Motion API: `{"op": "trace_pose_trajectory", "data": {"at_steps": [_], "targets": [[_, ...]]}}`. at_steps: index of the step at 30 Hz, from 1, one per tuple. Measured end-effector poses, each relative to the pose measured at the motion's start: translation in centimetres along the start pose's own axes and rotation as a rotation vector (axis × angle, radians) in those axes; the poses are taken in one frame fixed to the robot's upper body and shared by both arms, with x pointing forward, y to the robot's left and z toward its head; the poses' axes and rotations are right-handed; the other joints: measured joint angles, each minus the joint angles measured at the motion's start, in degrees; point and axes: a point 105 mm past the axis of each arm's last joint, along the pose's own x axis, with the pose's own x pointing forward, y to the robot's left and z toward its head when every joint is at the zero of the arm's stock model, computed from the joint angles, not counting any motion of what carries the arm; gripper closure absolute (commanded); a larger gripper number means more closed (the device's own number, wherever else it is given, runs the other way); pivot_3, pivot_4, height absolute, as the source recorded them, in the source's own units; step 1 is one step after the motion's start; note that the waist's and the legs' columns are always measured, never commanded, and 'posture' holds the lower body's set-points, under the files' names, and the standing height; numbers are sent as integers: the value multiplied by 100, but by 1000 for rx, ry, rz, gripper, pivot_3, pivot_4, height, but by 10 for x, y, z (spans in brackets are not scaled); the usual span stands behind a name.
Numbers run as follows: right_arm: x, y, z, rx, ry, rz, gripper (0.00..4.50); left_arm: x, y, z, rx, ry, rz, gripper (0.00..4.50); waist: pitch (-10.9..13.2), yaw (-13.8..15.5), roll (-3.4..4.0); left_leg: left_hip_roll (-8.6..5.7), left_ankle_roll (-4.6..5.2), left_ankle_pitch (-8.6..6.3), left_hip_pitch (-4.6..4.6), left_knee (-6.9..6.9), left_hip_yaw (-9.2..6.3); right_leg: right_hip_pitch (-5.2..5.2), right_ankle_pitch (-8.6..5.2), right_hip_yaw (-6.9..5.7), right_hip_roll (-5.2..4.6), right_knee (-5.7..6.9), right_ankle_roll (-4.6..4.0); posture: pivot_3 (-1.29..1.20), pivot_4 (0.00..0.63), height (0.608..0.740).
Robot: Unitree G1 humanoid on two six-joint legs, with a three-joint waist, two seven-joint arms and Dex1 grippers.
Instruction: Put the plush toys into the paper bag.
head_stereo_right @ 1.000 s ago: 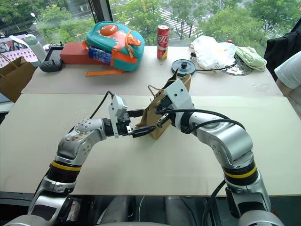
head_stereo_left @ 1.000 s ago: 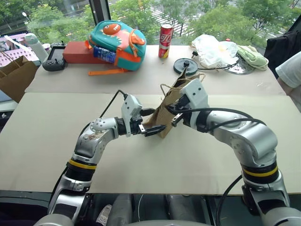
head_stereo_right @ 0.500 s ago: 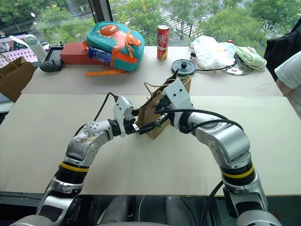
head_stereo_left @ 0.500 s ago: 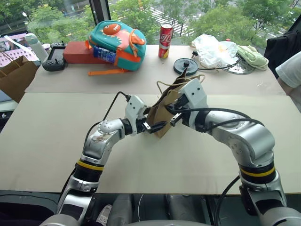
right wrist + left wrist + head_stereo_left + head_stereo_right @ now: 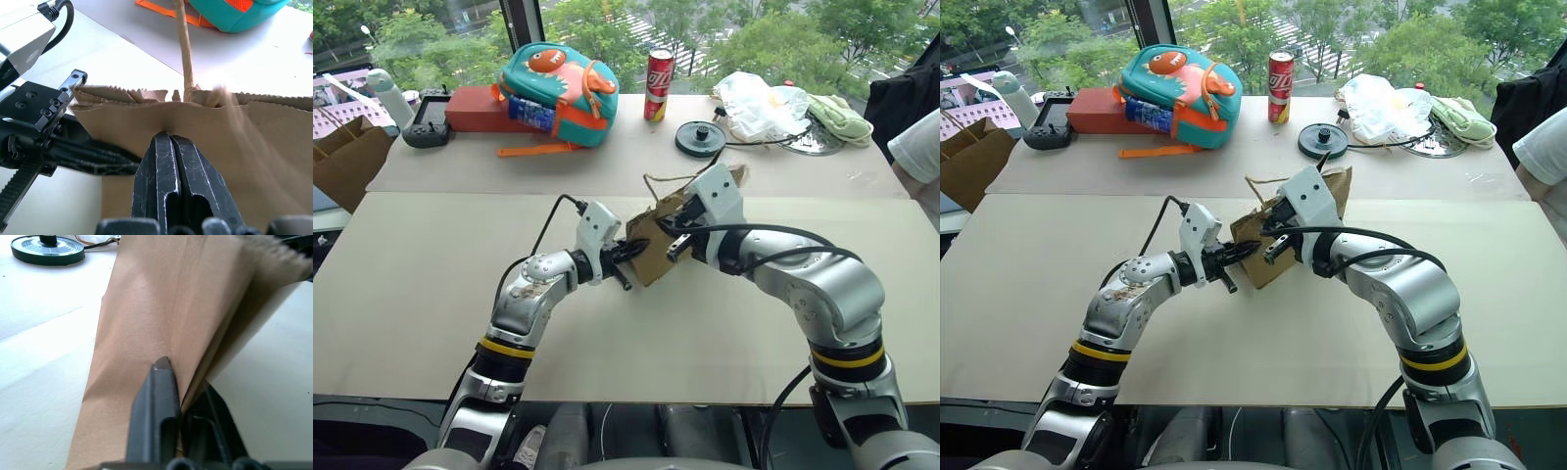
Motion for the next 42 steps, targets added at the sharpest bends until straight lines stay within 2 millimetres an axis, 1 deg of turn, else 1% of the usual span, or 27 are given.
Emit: {"op": "trace_pose_trajectory", "data": {"at_steps": [3, 8, 13, 15, 18, 20, 22, 24, 27, 28, 30, 31, 34, 40, 42], "targets": [[-2, 2, -1, 5, 11, 13, 4500, 2, 1, 0, 1, 1, 10, 4491, 0, 1, 0, 0, 0, 0, 0, 0, 0, 0, 0, 0, 0, 0, 0, 0, 150, 733], [-9, 2, 6, -11, -14, 23, 4500, 5, 4, 4, 10, -1, 20, 4491, 0, -3, 0, -1, 0, 0, 0, -1, -1, 0, 0, 0, 0, 0, 0, 0, 150, 733], [-13, 4, 0, 7, 4, 44, 4500, 5, 3, 4, 15, -6, 20, 4491, 0, -2, 0, -1, 0, 0, 0, -1, -1, 0, 0, 0, 0, -1, 0, 0, 150, 733], [-16, 4, 4, 5, -12, 45, 4500, 5, 3, 5, 18, -13, 15, 4491, 0, 1, 0, -1, 0, 0, 0, -1, -1, 0, 0, 0, 0, -1, 0, 0, 150, 733], [-32, 3, 6, 1, -45, 71, 4500, 6, 2, 5, 19, -13, 10, 4491, 0, 28, 0, -4, 0, 0, -3, -2, -5, 2, 0, -1, -1, -5, 1, 0, 150, 733], [-57, 8, 9, 10, -110, 154, 4500, 3, 5, 6, 16, -19, 14, 4491, 0, 50, -1, -8, 2, -1, -8, -2, -8, 2, -2, -2, -4, -11, 3, 0, 150, 733], [-75, 6, 12, 14, -150, 194, 4500, -4, 11, 9, 20, -26, 10, 4491, 0, 42, -1, -9, 2, -1, -7, -2, -8, 4, -2, -1, -5, -12, 3, 0, 150, 733], [-90, -1, 10, 6, -148, 196, 4500, -14, 16, 13, 45, -36, -15, 4491, 1, 19, -1, -8, 2, -1, -2, -2, -7, 6, -2, -1, -4, -11, 4, 0, 150, 733], [-104, -8, 14, 10, -184, 207, 4500, -33, 27, 21, 114, -34, -76, 4491, 1, -28, -1, -5, 2, -1, 11, -4, -5, 6, -2, 4, 4, 1, 3, 0, 150, 733], [-108, -8, 15, 10, -201, 218, 4500, -40, 30, 27, 136, -44, -103, 4491, 1, -26, -1, -3, 2, -1, 14, -3, -5, 8, -3, 3, 6, 2, 4, 0, 150, 733], [-111, -6, 15, 11, -207, 250, 4500, -48, 31, 37, 175, -49, -167, 4491, 1, -15, -1, -3, 2, 0, 15, -1, -5, 10, -5, 3, 6, 1, 7, 0, 150, 733], [-112, -6, 13, 8, -199, 264, 4500, -55, 31, 41, 193, -37, -222, 4491, 1, -14, -1, -4, 2, 0, 13, -1, -4, 10, -6, 3, 5, 0, 9, 0, 150, 733], [-116, -7, 5, 9, -177, 286, 4500, -73, 33, 48, 213, -9, -314, 4491, 0, -10, 0, -5, 2, -1, 5, -3, -1, 8, -5, 4, 1, -12, 9, 0, 150, 733], [-125, -6, -10, -19, -106, 335, 4500, -110, 27, 44, 234, 129, -511, 4491, 1, -8, 0, -3, 5, -2, -1, -5, 0, 5, -6, 2, 1, -18, 9, 0, 150, 733], [-127, -9, -12, -32, -96, 334, 4500, -118, 25, 40, 229, 157, -547, 4491, 1, -7, 0, -2, 5, -2, 0, -1, 1, 6, -6, 3, 1, -16, 9, 0, 150, 733]]}}
